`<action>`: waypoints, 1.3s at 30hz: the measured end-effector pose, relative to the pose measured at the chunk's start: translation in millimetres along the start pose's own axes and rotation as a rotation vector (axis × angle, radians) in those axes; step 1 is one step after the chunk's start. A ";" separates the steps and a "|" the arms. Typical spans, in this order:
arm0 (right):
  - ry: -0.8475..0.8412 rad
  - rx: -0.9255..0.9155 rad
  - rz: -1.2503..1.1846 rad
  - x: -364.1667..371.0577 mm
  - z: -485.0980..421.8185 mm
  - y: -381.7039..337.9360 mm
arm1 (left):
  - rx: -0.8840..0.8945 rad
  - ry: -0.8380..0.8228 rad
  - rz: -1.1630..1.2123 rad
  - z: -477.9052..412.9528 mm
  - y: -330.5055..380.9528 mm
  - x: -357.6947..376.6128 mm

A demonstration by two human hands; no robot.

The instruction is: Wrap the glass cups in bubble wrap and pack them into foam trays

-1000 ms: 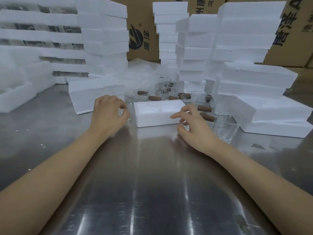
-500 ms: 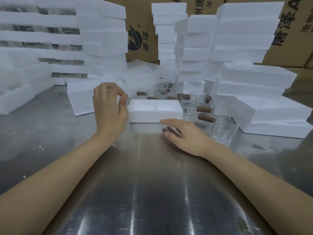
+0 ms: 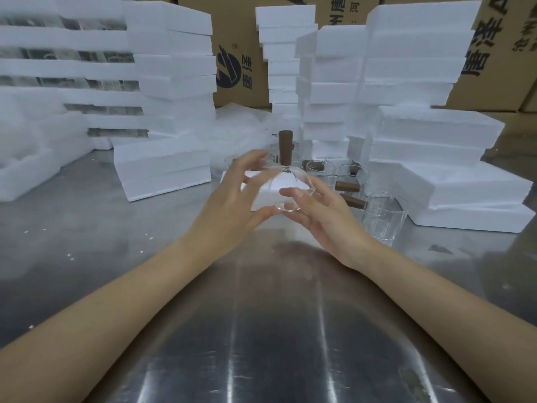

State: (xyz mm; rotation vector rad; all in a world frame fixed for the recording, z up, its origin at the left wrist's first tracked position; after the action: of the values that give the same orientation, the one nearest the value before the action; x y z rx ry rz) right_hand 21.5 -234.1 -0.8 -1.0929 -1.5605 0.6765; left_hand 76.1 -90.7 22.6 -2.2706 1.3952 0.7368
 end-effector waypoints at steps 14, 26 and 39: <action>0.108 0.116 -0.023 -5.8 -1.1 3.3 | -0.513 -0.160 0.916 8.8 -16.5 24.6; 0.228 0.022 -0.113 -17.1 -2.8 1.5 | -0.739 0.047 0.541 -19.3 -60.3 24.0; 0.281 0.072 -0.199 -19.6 -9.0 2.2 | -0.655 -0.388 -0.528 -115.7 -157.7 102.1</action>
State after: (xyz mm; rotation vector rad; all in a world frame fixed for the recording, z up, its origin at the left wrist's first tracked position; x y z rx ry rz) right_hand 31.1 -251.9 -8.8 -0.9206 -1.3695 0.4208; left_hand 283.0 -158.2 59.0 -2.5788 0.3617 1.4848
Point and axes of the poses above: each hand's wrist, its own z-axis away from the middle knuckle, its own x-axis out of the palm, y = z × x, the point moved 5 cm from there along -z, towards the middle knuckle, and after that the axes turned 10 degrees about -z, right-handed, at the moved point
